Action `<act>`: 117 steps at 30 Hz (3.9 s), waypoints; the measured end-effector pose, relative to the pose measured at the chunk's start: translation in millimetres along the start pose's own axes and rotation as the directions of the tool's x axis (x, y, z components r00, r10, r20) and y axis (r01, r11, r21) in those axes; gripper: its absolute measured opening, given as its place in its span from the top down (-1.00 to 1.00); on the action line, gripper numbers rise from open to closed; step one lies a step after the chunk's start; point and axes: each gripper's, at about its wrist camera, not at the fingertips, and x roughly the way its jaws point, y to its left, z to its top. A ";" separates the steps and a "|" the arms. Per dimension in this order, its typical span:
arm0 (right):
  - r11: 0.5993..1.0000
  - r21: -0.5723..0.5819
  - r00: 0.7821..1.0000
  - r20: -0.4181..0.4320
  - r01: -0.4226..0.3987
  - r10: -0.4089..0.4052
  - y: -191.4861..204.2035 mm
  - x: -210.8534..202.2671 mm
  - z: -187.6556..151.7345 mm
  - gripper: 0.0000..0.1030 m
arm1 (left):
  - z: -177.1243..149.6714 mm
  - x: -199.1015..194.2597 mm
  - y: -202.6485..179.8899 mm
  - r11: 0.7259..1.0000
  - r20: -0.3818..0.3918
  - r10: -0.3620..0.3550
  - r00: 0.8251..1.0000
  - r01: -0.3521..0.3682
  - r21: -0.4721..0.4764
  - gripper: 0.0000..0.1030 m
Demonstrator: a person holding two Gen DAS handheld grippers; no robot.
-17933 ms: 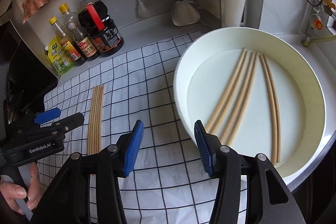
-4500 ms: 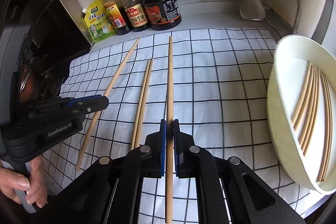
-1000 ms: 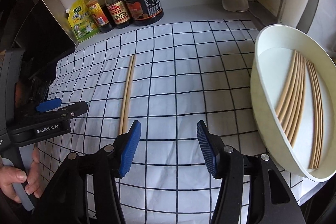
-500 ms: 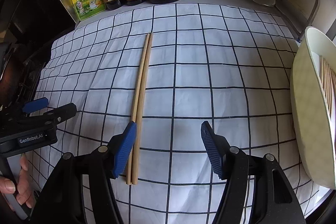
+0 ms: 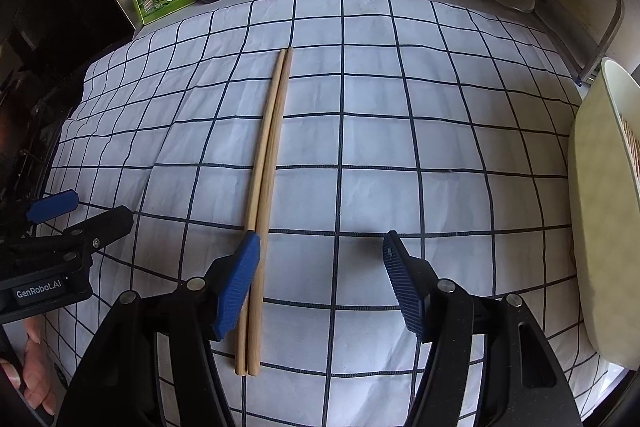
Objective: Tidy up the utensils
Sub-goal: 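Spread the last two chopsticks apart with the right tool, then grasp a chopstick with the right tool while the left tool grasps the other, then carry both held chopsticks over the white basin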
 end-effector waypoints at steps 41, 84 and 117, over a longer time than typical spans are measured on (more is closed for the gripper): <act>0.997 -0.051 0.996 0.070 0.053 -0.049 -35.7 -8.5 -20.9 0.87 | 19.8 20.9 -64.3 0.999 0.018 -0.024 1.000 0.023 0.046 -0.76; 0.997 0.019 0.989 0.126 -0.079 0.076 -46.6 -59.8 -22.1 0.88 | -0.3 -18.6 -88.2 0.981 0.025 -0.111 0.993 0.106 0.161 0.86; 0.889 0.457 0.959 0.243 0.022 -0.149 -279.9 -148.2 -56.9 0.88 | 60.1 -88.3 -352.7 0.799 0.025 -0.358 0.933 0.293 0.525 0.86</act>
